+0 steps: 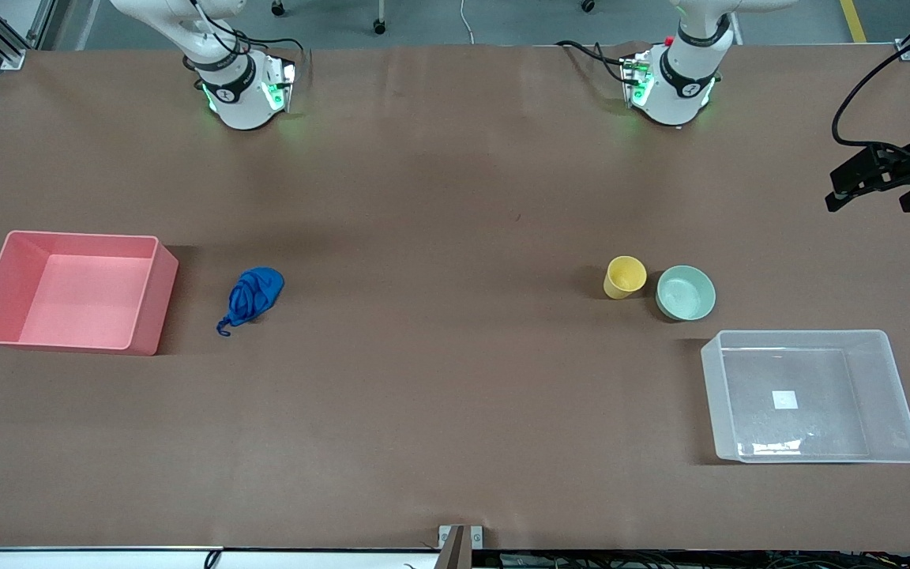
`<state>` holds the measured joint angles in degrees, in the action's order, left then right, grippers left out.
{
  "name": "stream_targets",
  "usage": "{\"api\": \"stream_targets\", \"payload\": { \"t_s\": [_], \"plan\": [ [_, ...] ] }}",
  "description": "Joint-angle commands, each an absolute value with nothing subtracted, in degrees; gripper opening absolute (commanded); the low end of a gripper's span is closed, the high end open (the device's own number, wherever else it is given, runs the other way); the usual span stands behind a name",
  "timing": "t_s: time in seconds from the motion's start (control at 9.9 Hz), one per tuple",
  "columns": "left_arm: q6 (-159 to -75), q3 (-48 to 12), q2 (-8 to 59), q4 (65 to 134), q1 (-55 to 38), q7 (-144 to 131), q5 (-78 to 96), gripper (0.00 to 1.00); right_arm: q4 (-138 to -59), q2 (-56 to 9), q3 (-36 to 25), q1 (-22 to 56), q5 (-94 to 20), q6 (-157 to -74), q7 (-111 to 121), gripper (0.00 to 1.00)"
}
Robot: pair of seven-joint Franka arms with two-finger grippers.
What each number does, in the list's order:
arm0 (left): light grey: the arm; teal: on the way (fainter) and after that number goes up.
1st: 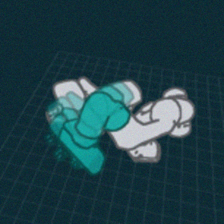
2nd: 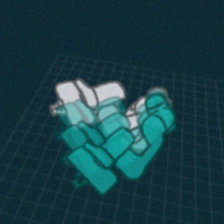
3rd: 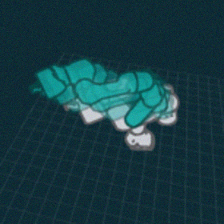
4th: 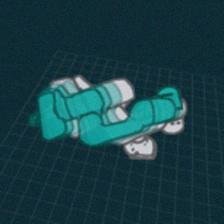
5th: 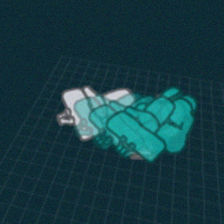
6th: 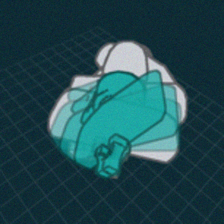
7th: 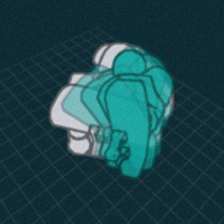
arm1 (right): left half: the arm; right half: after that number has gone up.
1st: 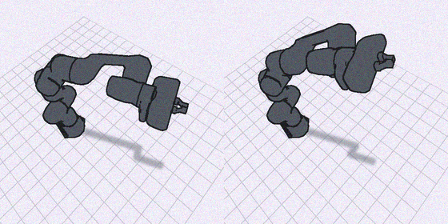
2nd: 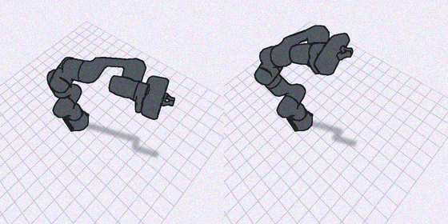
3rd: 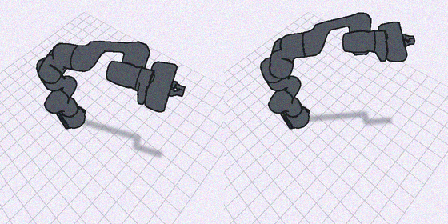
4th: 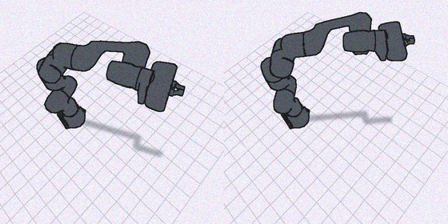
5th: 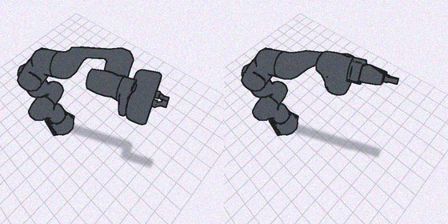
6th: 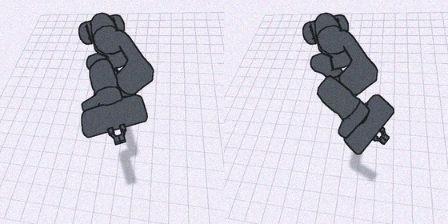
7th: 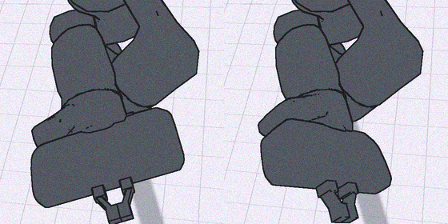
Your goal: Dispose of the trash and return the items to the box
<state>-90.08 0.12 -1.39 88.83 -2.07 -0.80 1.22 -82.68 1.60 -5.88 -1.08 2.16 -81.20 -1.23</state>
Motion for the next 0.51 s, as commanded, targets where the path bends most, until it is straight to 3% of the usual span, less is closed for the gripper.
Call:
{"api": "stream_targets", "payload": {
  "t_s": [0.0,0.4],
  "plan": [
    [-89.8,0.3,-1.1,90.3,-2.7,-1.5,0.1,1.00,-82.3,1.5,-5.4,-1.8,2.1,-80.9,-0.9,1.00],
    [-90.6,0.3,0.2,89.7,-2.6,-1.0,0.0,1.00,-82.4,1.5,-5.4,-1.8,2.1,-81.1,-0.9,1.00]
  ]
}}
